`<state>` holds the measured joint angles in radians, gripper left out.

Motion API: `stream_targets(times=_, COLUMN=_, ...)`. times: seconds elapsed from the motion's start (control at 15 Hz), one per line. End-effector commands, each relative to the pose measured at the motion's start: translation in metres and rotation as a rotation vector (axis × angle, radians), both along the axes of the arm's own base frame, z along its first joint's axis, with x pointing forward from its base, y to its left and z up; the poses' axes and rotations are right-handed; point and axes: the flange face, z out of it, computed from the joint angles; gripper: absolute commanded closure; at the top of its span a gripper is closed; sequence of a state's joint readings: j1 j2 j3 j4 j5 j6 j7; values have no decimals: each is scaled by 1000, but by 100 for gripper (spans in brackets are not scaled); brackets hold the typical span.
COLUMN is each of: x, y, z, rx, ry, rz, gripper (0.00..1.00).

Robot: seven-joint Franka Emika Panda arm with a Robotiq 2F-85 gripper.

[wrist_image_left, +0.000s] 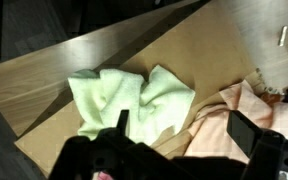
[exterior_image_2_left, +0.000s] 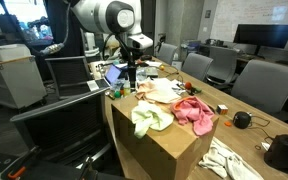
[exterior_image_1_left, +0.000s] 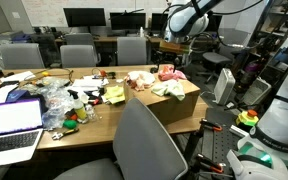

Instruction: Pick up the clothes on top of the box and put them on the head rest of the chair

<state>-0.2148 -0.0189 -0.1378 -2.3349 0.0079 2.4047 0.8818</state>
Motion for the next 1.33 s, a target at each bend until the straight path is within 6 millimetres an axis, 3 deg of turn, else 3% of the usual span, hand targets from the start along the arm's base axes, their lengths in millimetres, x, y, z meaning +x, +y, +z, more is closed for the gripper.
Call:
stream_targets(times=0.0, x=2, y=-3, z=-10, rx=-29, ry=69, rz=-53, gripper=0)
stream_targets(times=0.53, x=-2, y=13, z=-36, rx=173, ry=108, rz=6, gripper=0)
stream_targets(times=0.93, x=-15, y=-8, z=-57, rx=313, ry=79, rz=-63, gripper=0)
stream_targets(times=1.27, x=-27, y=-22, z=-66, rx=299, ry=118, rz=-112, gripper=0)
